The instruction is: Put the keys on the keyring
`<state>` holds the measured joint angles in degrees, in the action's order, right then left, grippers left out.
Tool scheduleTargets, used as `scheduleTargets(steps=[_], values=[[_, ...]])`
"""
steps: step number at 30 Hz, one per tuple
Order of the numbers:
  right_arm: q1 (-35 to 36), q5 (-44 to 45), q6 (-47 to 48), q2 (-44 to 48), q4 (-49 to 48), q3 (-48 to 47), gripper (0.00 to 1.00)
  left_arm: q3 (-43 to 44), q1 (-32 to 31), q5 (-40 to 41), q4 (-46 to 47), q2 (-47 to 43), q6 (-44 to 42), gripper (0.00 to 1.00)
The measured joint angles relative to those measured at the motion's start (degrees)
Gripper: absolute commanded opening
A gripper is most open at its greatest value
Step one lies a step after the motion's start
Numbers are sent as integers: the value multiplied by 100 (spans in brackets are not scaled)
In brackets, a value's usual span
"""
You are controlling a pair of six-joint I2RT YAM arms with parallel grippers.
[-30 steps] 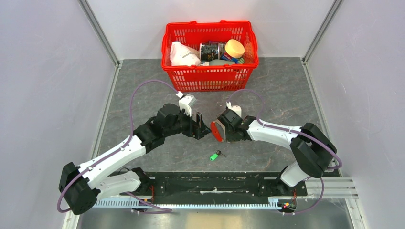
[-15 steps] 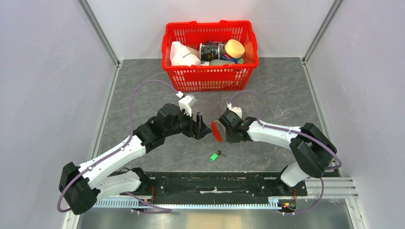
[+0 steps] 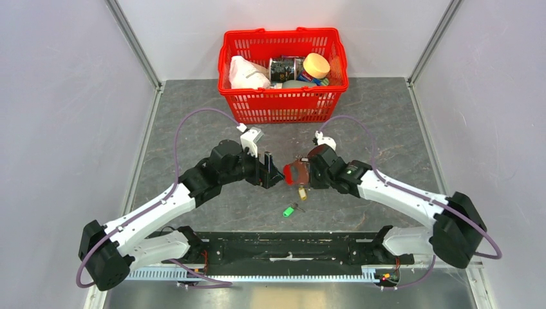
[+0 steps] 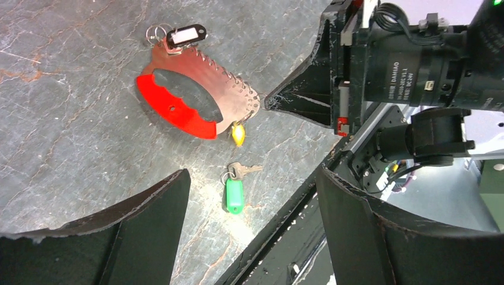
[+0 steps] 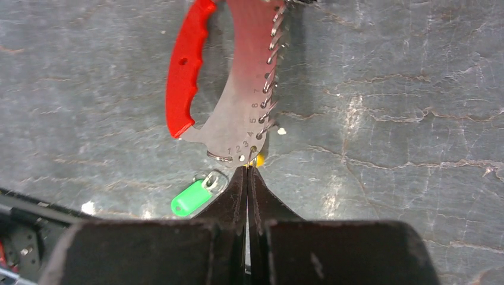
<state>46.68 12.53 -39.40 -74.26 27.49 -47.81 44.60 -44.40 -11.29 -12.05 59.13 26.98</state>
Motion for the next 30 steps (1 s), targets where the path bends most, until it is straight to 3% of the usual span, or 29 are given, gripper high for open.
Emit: scheduleTargets(steps=[17,30], values=[[-2,-1215,345,1598,-136,46,0,343,2,-678,-24,-592,262,85],[-2,-2743,566,1862,-146,-745,0,743,2,-1447,31,-1154,485,86]])
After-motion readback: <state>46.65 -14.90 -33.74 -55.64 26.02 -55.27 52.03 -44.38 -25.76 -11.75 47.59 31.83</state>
